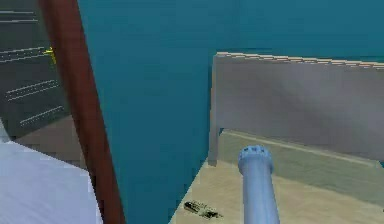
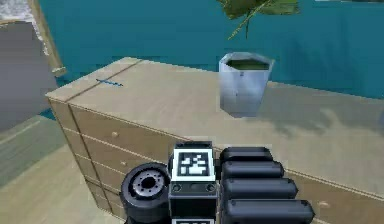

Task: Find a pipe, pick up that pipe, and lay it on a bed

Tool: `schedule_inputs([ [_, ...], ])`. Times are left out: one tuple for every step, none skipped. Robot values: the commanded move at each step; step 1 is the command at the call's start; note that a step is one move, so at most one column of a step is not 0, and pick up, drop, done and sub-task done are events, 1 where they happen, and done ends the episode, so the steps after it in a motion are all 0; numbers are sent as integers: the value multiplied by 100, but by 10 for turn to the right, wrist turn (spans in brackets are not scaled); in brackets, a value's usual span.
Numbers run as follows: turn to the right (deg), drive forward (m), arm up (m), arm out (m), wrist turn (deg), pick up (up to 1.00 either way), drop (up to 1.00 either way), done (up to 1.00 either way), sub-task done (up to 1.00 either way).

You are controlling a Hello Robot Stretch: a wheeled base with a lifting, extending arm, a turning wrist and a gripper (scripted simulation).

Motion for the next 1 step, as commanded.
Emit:
schedule_inputs([
  [-450,0,0,0,0,0,0,0,0],
])
